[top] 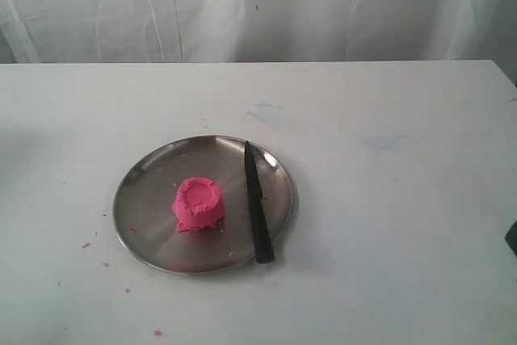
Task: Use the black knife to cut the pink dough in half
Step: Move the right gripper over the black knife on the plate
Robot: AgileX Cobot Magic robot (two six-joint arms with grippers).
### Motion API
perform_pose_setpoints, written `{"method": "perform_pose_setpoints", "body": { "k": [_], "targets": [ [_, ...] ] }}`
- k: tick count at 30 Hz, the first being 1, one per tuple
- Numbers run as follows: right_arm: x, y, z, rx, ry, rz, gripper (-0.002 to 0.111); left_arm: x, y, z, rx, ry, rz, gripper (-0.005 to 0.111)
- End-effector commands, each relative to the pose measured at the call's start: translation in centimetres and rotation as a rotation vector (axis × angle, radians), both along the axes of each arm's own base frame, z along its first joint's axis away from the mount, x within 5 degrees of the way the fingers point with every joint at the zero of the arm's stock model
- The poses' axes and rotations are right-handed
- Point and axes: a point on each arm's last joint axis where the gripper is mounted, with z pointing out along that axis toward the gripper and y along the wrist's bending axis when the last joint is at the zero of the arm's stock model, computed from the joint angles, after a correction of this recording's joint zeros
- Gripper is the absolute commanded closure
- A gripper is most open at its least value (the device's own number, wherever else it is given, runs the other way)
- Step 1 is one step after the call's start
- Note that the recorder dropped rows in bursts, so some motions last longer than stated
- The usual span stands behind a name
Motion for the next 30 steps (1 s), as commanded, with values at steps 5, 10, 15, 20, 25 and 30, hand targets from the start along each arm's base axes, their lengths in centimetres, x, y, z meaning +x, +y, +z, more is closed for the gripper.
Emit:
{"method": "perform_pose_setpoints", "body": {
  "k": [5,10,15,20,25,30],
  "targets": [
    [-0.2,-0.9,3.0,0.698,-0.107,0.010,0.108,0.0,-0.1,-0.1,-0.011,-0.001,-0.006,0.107],
    [-0.7,-0.4,4.6,0.643,-0.164,0.079,0.108,0.0,-0.1,-0.1,-0.011,-0.001,-0.006,0.107],
    [-1.2,-0.2,10.2,0.417,-0.128,0.085,0.108,0.0,-0.1,-0.1,-0.011,-0.001,-0.006,0.107],
    [0.1,0.3,15.9,0.023,0.016,0.071,0.108,0.0,-0.1,-0.1,-0.011,0.003,-0.006,0.107],
    [5.3,4.7,18.2,-0.491,0.295,0.267,0.108,0.0,-0.1,-0.1,-0.011,0.003,-0.006,0.107],
    [14.3,10.9,12.4,-0.722,0.626,0.407,0.078,0.0,-0.1,-0.1,-0.011,0.001,-0.006,0.107]
  ]
}}
